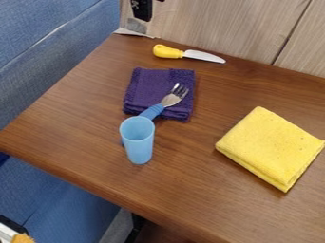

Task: Move the yellow cloth to the center top of the table

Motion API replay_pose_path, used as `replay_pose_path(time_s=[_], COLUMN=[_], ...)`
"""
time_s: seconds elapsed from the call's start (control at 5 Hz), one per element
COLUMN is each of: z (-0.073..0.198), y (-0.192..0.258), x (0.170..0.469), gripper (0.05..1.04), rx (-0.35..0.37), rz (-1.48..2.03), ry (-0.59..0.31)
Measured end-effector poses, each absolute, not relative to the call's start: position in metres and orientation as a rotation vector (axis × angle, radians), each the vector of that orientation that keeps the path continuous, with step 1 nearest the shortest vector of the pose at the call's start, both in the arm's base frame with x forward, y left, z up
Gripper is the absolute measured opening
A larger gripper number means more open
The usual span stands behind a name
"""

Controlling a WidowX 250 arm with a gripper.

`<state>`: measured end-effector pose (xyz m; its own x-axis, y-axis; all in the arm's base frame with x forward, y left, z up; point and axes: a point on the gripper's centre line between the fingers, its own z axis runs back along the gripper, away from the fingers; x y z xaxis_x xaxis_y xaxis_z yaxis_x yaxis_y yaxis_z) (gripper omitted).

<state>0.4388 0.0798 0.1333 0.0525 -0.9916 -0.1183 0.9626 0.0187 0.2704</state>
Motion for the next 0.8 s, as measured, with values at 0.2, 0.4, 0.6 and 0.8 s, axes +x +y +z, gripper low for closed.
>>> replay_pose_path(time_s=[0.2, 0.4, 0.6, 0.8], z=[0.116, 0.11, 0.104, 0.096], y=[0.079, 0.064, 0.043, 0.014], x=[0.438, 0.437, 0.436, 0.427], gripper=[1.0, 1.0, 1.0, 1.0], rx=[0.273, 0.245, 0.213, 0.17], rz=[-1.526, -1.567, -1.621, -1.696], ry=[-0.088, -0.095, -0.103, -0.116])
